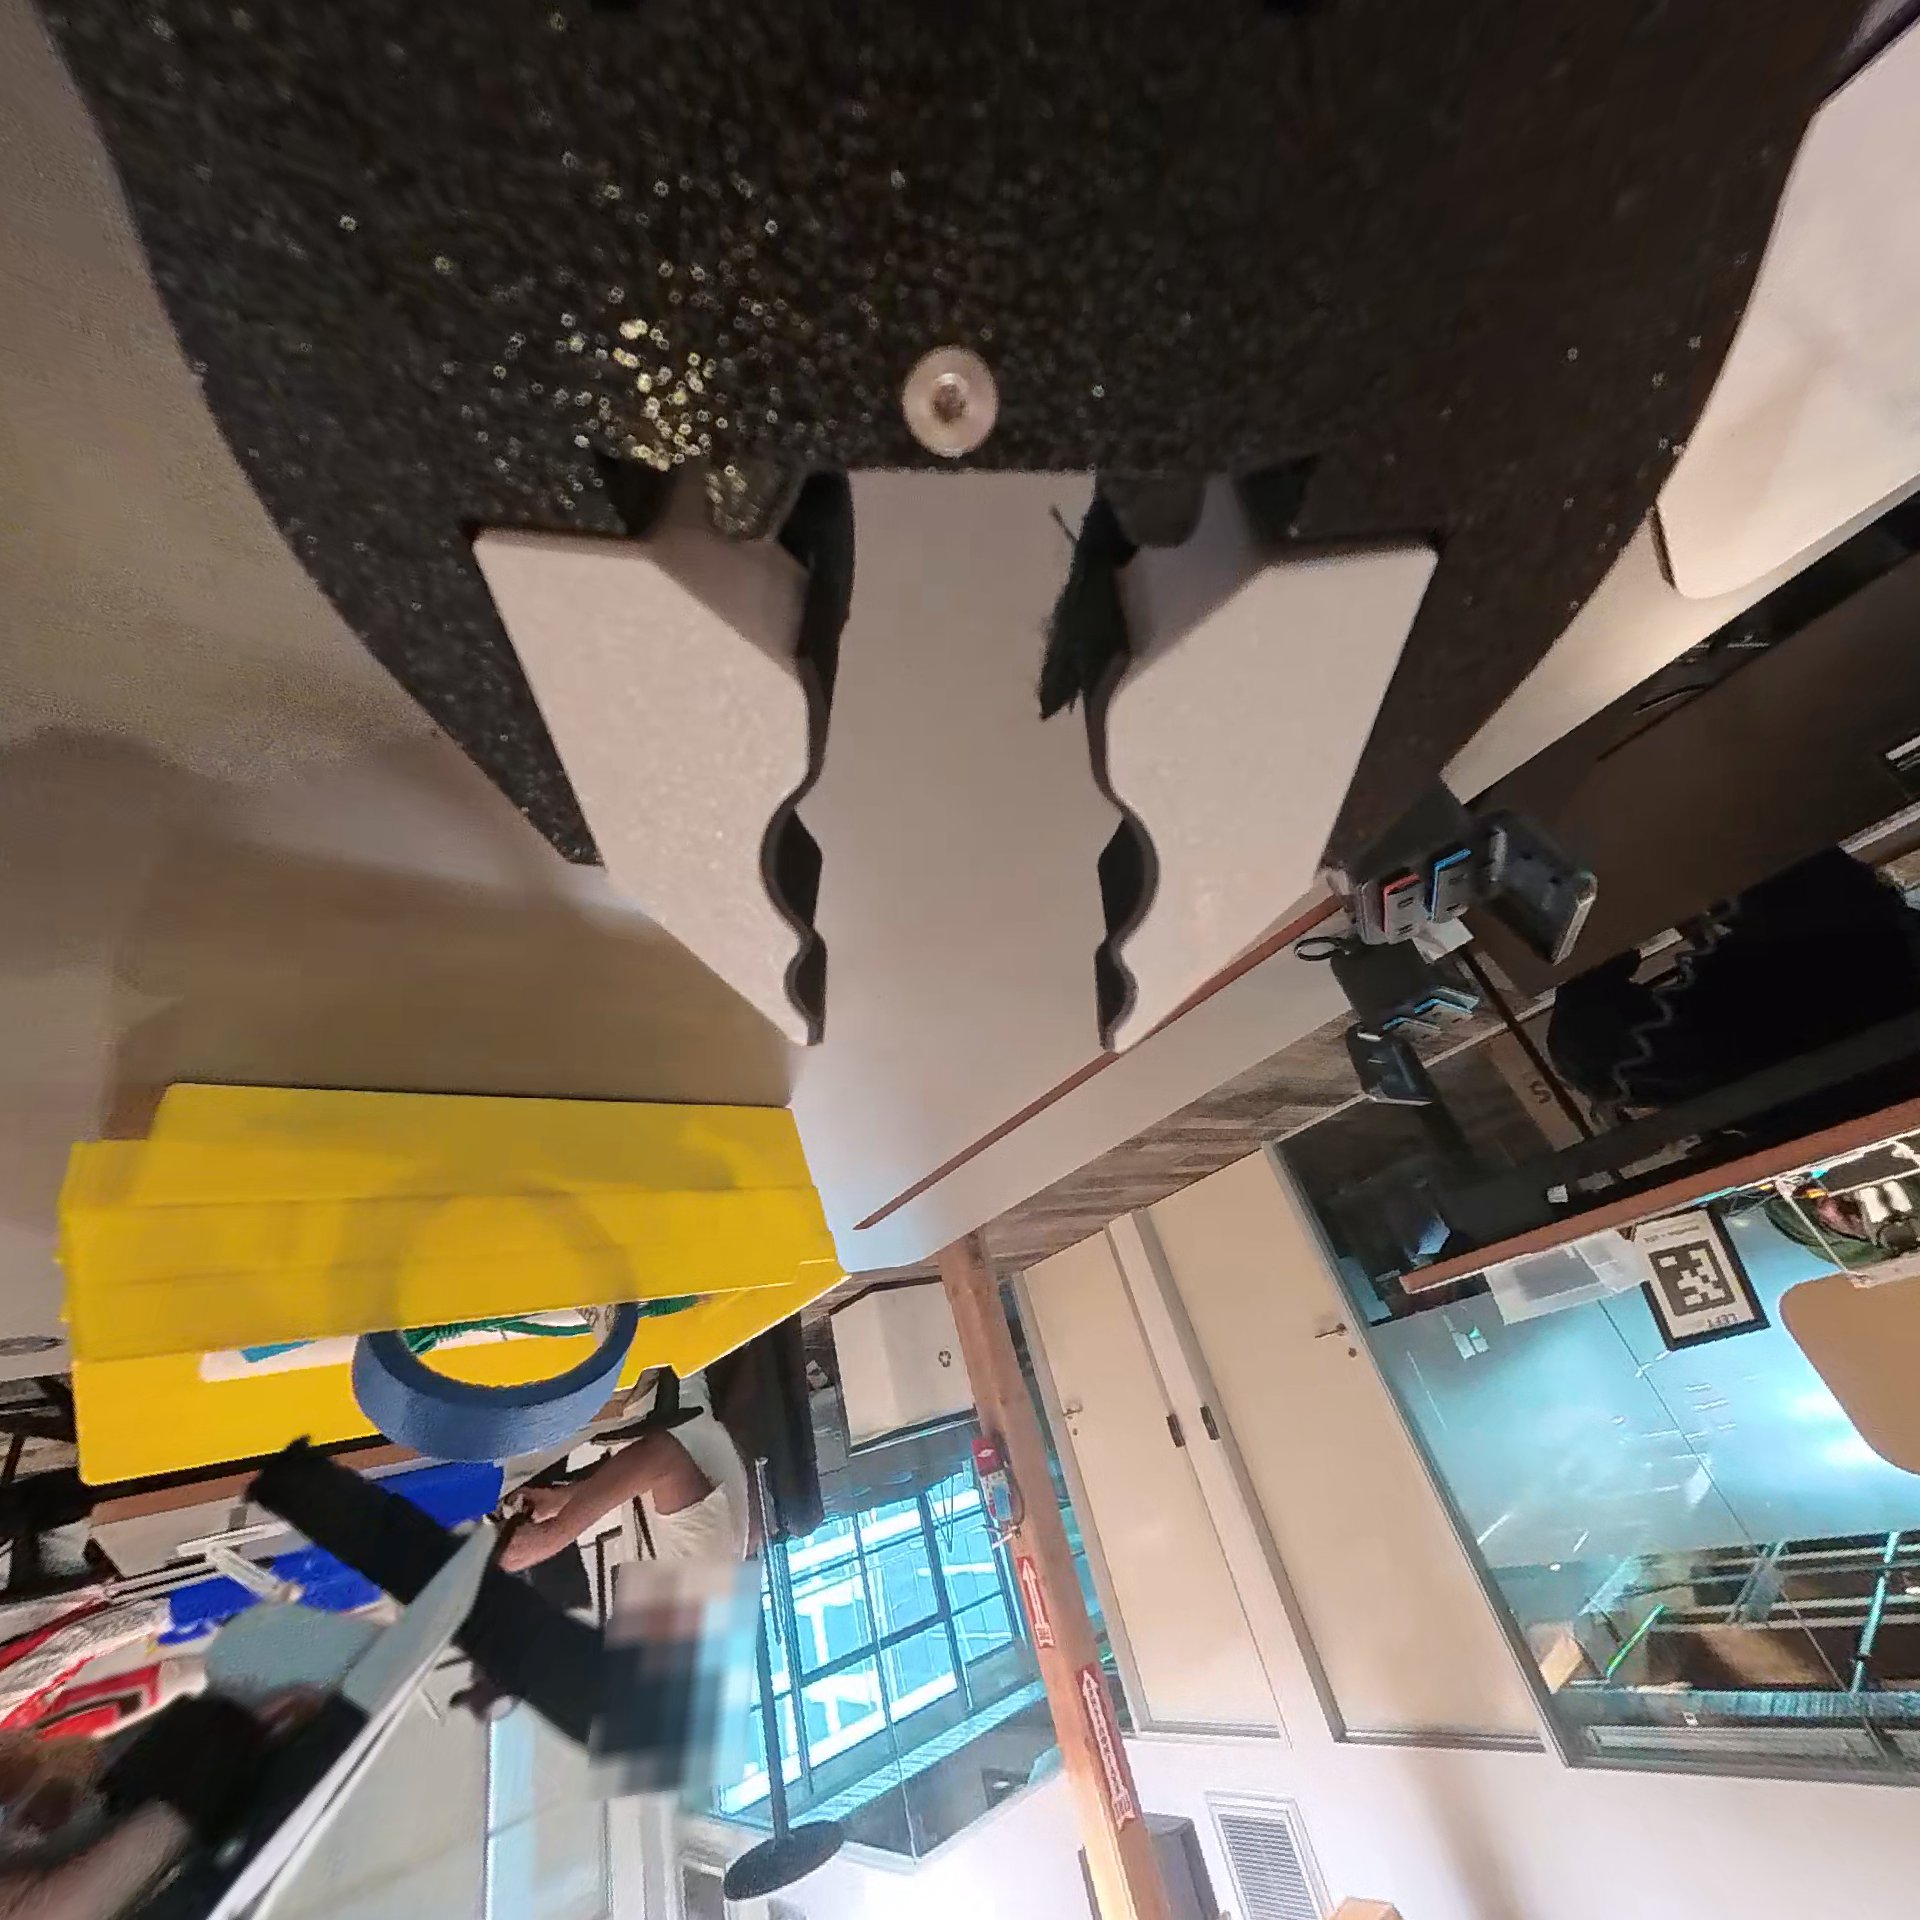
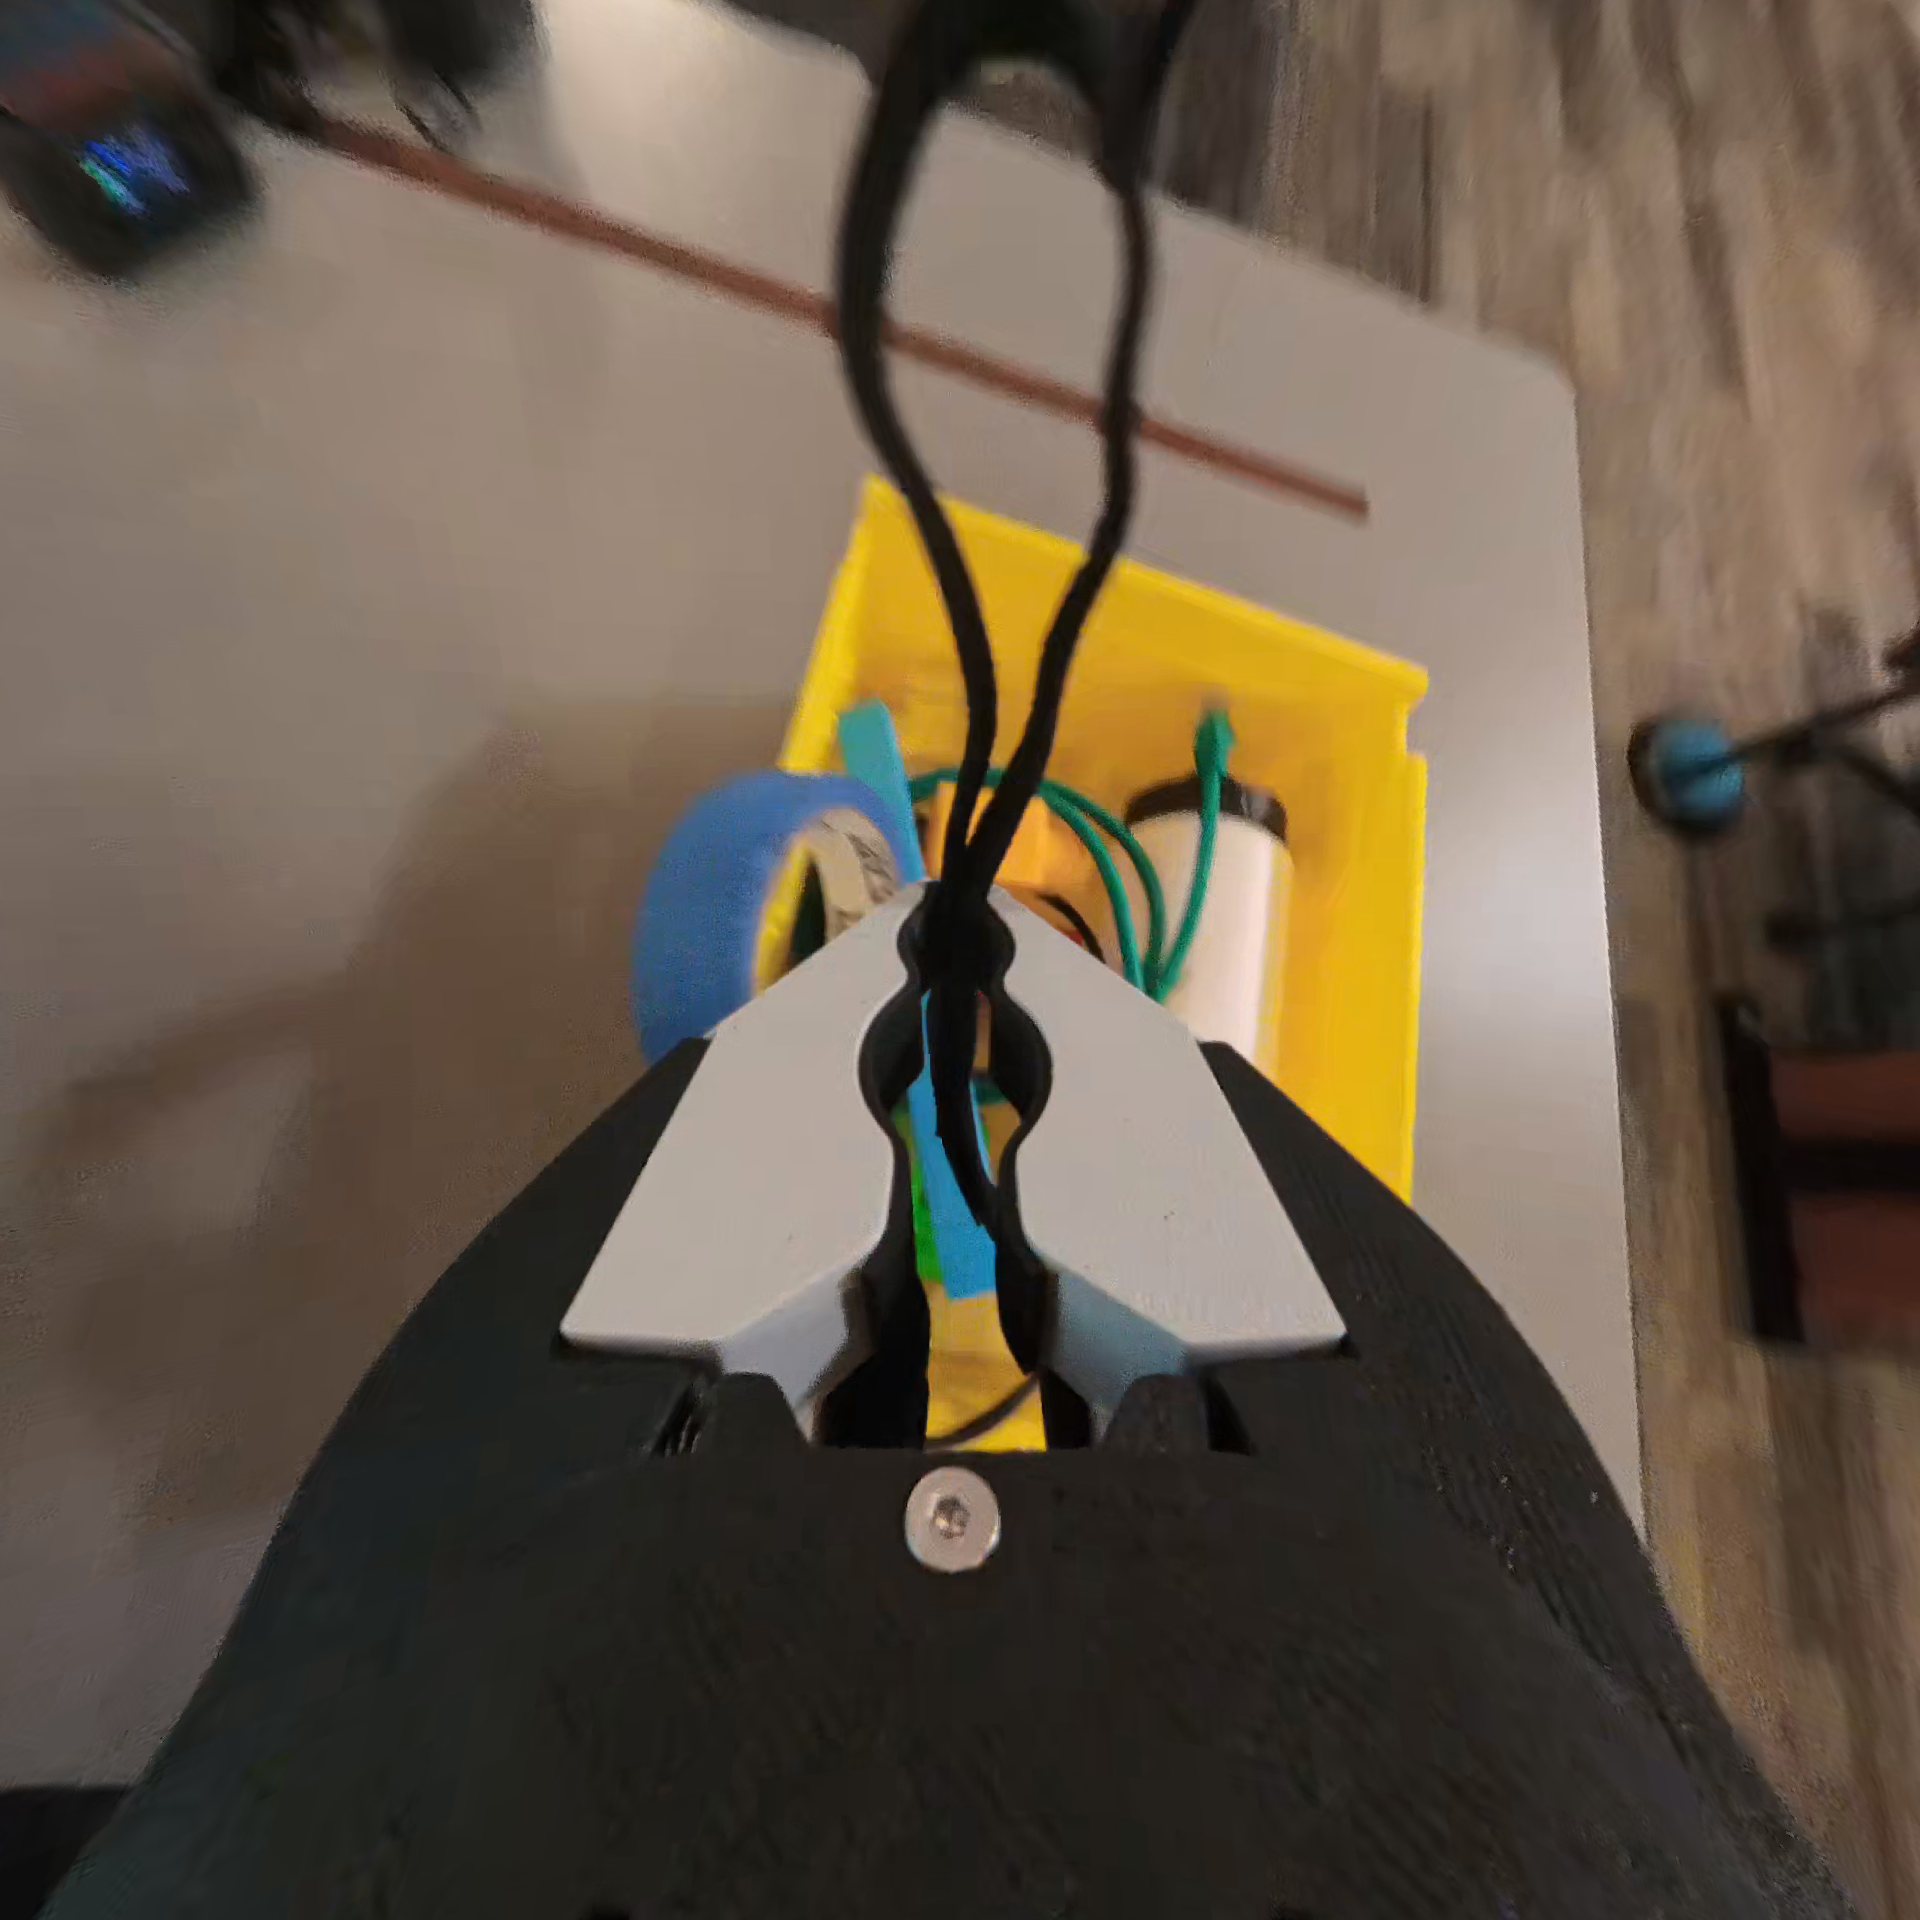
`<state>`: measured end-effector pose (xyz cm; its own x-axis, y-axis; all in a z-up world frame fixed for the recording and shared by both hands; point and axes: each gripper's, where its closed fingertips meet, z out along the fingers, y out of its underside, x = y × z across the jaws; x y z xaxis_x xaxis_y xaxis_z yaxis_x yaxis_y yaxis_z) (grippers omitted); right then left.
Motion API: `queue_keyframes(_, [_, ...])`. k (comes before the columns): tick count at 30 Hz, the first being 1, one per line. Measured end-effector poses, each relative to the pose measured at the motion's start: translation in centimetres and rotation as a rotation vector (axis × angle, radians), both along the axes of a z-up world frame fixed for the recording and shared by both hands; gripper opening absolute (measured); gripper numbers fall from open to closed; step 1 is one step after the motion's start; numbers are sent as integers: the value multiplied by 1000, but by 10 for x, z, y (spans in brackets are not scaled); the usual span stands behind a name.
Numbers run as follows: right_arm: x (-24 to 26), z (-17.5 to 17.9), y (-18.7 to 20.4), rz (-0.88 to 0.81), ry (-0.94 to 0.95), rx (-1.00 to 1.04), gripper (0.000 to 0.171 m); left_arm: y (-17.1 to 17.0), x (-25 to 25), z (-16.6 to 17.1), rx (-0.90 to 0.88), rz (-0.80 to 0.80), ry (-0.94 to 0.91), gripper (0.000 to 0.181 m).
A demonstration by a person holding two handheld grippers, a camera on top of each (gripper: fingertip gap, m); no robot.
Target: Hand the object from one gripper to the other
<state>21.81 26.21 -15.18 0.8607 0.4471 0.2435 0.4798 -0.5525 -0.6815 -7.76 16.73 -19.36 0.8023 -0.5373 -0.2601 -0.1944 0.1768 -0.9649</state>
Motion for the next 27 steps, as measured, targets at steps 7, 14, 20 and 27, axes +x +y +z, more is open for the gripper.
queue_keyframes(7, [33,-9,10,-141,-119,33,50,2,-1,-2,3,19,16,51])
queue_keyframes(14, [-145,91,-15,334,278,707,56,9,-9,-7,-27,65,-6,56])
queue_keyframes(20, [-244,33,-35,460,531,1060,48,10,-19,-2,-7,102,-30,55])
queue_keyframes(27, [-286,-40,-45,658,361,999,45,-11,-14,21,-8,25,86,54])
